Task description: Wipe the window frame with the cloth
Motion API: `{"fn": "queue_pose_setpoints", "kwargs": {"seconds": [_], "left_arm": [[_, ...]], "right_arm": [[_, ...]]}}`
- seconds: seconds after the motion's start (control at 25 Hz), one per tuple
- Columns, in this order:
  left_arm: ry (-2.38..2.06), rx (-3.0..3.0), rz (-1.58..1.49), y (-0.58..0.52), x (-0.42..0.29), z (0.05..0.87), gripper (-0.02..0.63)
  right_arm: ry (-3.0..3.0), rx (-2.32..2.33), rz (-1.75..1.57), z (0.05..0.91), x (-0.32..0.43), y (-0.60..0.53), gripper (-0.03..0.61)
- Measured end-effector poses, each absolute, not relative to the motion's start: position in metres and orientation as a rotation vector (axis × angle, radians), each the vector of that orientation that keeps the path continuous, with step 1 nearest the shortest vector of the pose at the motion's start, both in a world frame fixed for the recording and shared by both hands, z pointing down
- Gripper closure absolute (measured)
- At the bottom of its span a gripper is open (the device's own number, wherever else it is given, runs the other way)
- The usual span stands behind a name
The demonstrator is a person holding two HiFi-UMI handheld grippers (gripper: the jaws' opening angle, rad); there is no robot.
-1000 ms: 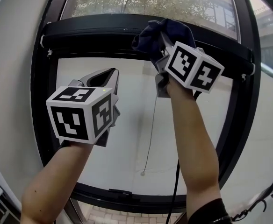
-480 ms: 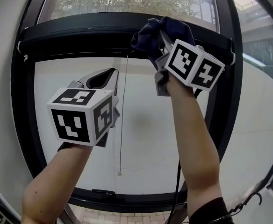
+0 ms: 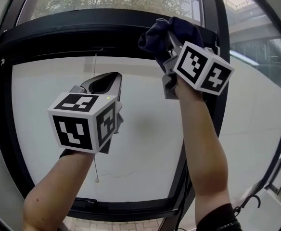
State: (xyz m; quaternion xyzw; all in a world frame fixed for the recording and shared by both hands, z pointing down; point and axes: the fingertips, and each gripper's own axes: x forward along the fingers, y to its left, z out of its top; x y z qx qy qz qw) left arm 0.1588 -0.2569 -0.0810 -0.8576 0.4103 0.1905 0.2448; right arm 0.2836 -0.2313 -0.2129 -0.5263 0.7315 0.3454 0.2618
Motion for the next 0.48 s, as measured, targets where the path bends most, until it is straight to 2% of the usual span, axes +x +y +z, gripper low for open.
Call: {"fn": "queue_pose_setpoints", "kwargs": {"seconds": [0.48], "left_arm": [[1.036,-2.394,0.548,-0.265,0.223,-0.080,0.620]], "right_arm": [[1.886,-1.520,0.933,-0.213,0.372,-0.220,0.512]]}}
